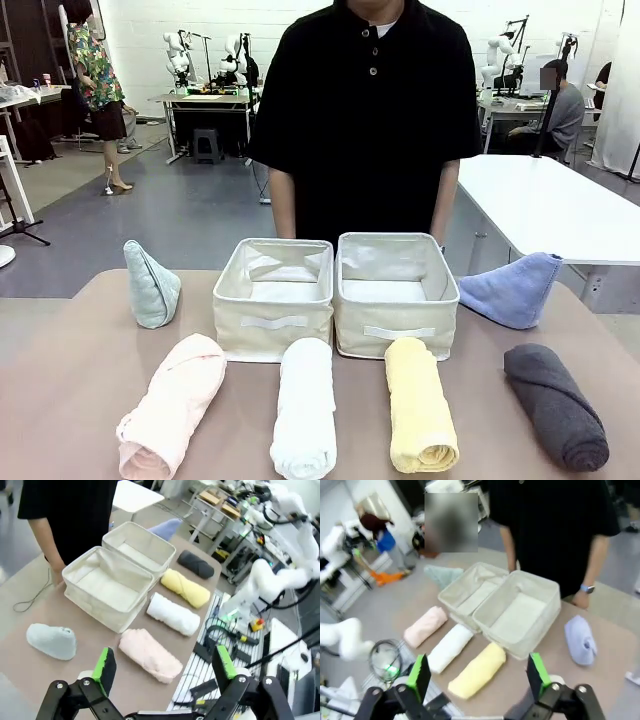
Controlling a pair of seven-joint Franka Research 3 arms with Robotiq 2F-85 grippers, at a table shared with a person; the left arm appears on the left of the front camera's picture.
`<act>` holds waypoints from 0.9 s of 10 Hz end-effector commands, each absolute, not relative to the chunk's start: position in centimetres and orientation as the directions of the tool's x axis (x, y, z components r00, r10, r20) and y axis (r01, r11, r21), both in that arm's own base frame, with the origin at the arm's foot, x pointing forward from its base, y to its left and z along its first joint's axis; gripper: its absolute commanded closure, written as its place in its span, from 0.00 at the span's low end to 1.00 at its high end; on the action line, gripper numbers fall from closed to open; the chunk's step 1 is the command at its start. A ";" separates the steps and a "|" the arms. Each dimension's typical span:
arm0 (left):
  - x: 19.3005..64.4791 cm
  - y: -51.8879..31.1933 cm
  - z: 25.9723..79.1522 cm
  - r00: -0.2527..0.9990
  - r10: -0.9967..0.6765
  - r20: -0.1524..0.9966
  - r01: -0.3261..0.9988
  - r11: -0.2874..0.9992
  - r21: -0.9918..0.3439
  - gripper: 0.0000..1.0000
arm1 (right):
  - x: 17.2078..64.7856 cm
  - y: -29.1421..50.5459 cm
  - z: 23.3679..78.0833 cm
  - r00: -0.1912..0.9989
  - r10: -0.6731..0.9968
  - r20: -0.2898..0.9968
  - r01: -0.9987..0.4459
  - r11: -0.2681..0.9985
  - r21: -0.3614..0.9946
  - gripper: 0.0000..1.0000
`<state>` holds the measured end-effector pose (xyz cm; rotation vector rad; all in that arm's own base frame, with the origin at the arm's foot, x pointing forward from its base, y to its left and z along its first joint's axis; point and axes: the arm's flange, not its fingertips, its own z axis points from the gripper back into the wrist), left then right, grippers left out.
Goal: Sort the towels based on their folding style.
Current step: Pick up one triangle-folded towel and place it in the left Fabric basket.
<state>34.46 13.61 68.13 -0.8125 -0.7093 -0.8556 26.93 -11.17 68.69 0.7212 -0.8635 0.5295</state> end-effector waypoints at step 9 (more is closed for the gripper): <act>34.1 14.4 65.9 0.325 -0.556 0.765 0.905 0.418 -0.081 0.00 | 25.7 -15.0 67.2 0.551 0.323 0.770 -0.708 0.670 0.226 0.00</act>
